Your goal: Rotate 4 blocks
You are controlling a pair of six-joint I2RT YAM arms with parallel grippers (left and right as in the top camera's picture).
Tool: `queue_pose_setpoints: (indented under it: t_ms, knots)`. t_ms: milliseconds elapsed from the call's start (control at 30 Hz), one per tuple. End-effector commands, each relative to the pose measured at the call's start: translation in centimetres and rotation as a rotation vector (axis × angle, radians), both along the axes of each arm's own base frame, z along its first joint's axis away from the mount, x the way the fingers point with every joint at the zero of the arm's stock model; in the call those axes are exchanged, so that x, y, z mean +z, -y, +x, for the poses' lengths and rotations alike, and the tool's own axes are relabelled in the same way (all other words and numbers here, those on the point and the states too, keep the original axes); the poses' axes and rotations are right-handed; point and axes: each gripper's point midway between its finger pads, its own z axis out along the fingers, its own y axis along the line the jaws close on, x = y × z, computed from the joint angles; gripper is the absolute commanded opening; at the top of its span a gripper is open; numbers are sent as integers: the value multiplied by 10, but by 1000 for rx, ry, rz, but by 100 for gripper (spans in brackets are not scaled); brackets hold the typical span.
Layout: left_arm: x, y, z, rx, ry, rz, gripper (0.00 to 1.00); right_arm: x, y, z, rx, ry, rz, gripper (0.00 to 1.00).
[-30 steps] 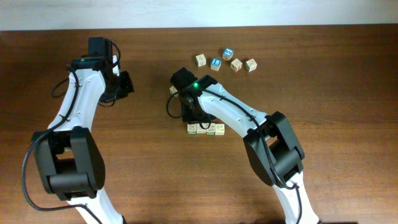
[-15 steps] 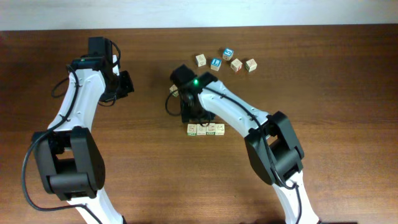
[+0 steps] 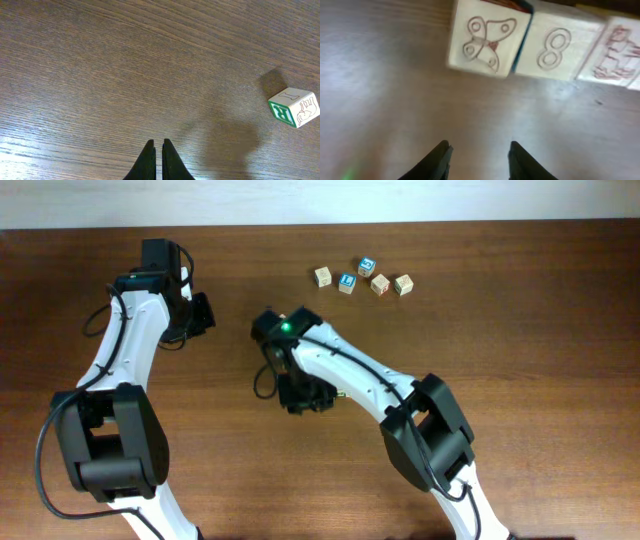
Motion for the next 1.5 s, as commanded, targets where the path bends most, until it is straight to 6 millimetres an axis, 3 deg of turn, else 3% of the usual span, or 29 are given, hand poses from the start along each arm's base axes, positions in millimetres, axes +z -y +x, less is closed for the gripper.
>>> queue_pose_setpoints:
  t_ms: [0,233,867,1000,1133,1467]
  knots:
    - [1,-1,1,-11,3,10,6,-19,10,-4,-45,-13,-25,36]
    - [1,-3,1,-8,2,23,6,-27,6,16,-37,84,-15,32]
    - [1,-3,1,-7,2,25,6,-27,7,28,-34,142,-23,27]
    - [1,-3,1,-7,2,25,6,-17,9,27,-31,148,-30,19]
    - [1,-3,1,-7,2,25,6,4,14,29,-39,281,-126,18]
    - [1,-3,1,-7,2,25,5,5,4,30,-15,322,-118,18]
